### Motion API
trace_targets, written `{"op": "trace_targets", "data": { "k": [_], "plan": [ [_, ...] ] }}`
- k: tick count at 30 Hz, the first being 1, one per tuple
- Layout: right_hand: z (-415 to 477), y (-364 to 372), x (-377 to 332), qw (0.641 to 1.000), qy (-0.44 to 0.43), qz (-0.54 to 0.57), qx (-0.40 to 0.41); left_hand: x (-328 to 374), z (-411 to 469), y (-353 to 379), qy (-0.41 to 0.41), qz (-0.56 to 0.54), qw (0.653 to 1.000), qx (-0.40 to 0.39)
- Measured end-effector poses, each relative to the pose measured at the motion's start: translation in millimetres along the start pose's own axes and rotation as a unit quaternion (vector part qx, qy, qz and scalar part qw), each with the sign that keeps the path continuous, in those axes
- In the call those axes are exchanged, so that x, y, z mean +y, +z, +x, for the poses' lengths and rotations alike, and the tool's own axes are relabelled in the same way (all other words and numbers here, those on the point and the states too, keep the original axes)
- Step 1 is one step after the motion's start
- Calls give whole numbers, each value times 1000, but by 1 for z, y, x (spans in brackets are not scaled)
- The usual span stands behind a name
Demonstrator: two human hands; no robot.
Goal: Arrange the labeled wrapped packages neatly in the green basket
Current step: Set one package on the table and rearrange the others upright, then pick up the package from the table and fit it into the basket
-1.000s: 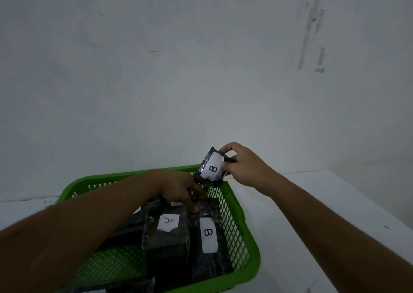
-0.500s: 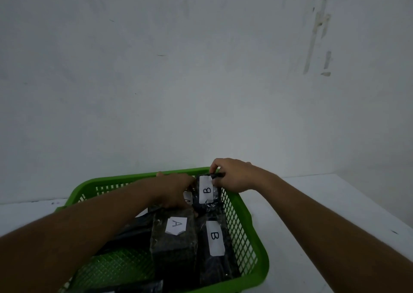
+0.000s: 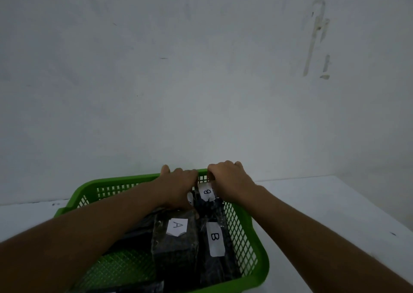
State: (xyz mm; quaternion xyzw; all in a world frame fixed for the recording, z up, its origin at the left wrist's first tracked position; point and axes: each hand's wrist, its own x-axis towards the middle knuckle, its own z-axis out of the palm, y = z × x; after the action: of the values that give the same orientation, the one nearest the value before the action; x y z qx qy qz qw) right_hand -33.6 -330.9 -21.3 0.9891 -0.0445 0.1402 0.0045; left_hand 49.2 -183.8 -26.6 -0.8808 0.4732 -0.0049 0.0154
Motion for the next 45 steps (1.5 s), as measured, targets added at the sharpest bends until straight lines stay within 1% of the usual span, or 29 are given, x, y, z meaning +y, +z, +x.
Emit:
{"op": "trace_targets", "data": {
  "k": [1,3,5,6,11,13,18,23,28,31,33,35,37,40,42,45],
  "plan": [
    [-2,0,1,1000,-4,20,1,0,1,0,8,-20,1000,-13],
    [-6,-3,2,996,-6,73,-42,0,1,0,17,-39,998,-36],
    [-10,-5,5,994,-22,65,-90,-3,2,2,15,-57,997,-41],
    [-12,-6,6,994,-31,46,-94,-5,1,4,10,-70,997,-42],
    [-14,-7,1,996,-49,-45,-51,-7,-4,5,-10,-91,995,-40],
    [-15,-6,-1,997,-46,-51,-41,-7,-8,2,-16,-91,995,-45],
    [-21,-13,-4,999,-13,8,-38,-10,-31,-15,-13,-98,994,-44],
    [-29,-29,-4,992,42,115,-23,-30,-67,-44,-40,-104,994,-5],
    [-35,-56,-27,986,46,157,7,-55,-125,-65,-57,-59,997,-16],
    [-40,-75,-61,982,11,186,30,-72,-168,-74,-70,-65,995,-17],
    [-45,-86,-94,973,-32,223,47,-87,-201,-76,-79,-93,992,-15],
    [-52,-94,-133,961,-81,259,48,-102,-236,-72,-107,-118,987,-23],
    [-58,-97,-173,952,-129,277,34,-117,-268,-64,-152,-138,978,-48],
    [-64,-92,-227,943,-194,269,5,-134,-313,-45,-219,-143,957,-122],
    [-66,-83,-256,939,-218,262,-33,-140,-338,-28,-250,-136,942,-175],
    [-68,-64,-284,938,-232,240,-95,-143,-365,-3,-276,-143,930,-199]
  ]
}}
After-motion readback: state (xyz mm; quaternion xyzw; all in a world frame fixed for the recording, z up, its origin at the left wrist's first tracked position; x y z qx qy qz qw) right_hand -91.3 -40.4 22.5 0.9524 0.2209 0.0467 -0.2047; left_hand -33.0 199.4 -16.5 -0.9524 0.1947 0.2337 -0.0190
